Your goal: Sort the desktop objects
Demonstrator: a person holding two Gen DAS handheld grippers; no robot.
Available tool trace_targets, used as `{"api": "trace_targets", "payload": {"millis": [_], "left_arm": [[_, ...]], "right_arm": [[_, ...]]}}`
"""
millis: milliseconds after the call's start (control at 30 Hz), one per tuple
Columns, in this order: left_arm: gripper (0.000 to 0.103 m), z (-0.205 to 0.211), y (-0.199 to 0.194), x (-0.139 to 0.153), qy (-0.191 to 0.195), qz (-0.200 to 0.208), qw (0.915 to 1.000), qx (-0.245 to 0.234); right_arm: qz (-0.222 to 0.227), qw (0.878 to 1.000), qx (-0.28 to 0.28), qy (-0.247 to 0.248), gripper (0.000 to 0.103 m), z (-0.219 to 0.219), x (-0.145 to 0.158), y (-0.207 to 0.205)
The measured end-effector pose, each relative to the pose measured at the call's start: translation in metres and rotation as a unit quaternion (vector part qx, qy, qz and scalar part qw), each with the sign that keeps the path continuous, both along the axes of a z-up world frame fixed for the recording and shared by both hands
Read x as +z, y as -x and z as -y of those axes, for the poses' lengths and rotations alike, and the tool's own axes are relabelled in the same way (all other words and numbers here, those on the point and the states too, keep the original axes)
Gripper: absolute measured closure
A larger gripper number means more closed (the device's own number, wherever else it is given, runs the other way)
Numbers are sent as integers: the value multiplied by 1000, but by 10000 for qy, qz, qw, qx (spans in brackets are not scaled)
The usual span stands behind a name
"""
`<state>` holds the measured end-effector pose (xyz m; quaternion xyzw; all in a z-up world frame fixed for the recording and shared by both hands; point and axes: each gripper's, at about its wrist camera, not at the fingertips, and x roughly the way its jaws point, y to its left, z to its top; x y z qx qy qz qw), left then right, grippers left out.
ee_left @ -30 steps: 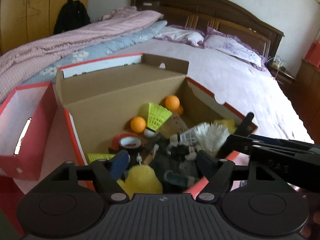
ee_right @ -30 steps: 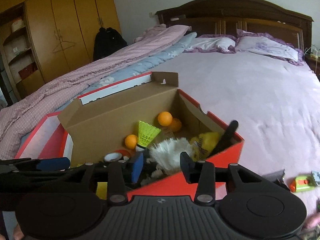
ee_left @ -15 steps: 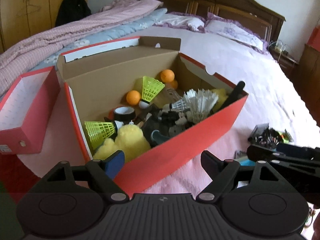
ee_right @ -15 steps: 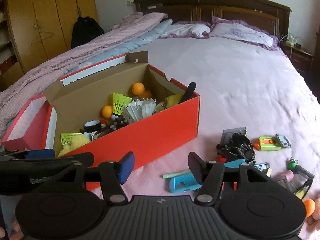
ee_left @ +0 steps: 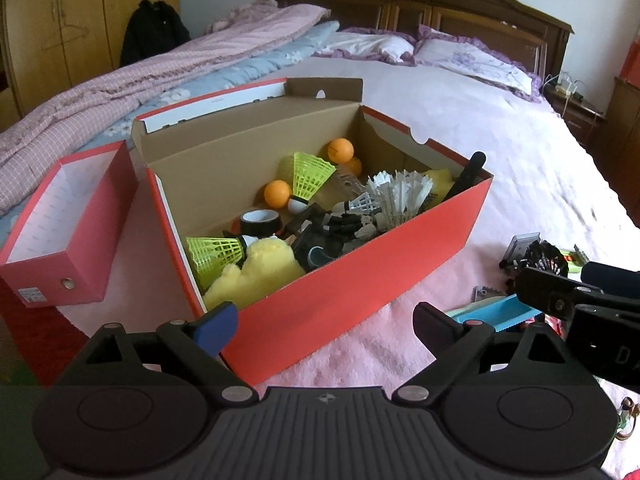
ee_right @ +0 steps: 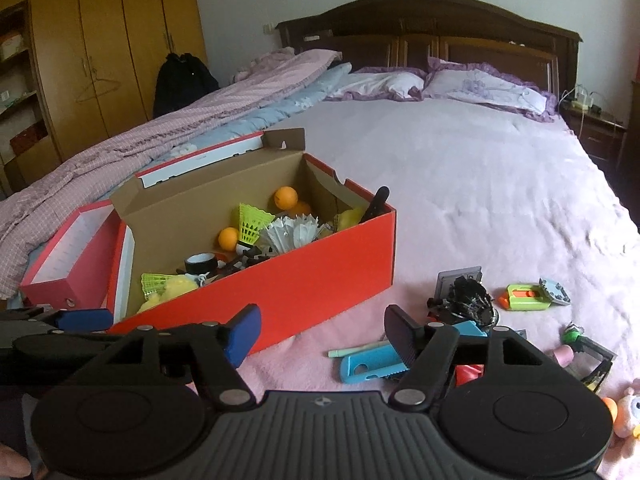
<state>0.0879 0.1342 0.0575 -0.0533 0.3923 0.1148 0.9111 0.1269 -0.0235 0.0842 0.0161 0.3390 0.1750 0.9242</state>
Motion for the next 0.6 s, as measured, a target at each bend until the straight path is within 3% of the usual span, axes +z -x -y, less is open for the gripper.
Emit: {"api": "trace_targets", "payload": {"millis": [600], "left_arm": [[5, 1, 4, -1, 4, -59, 10000, 70]], "right_arm": [[37, 10000, 3, -34, 31, 1, 5, 9]]}}
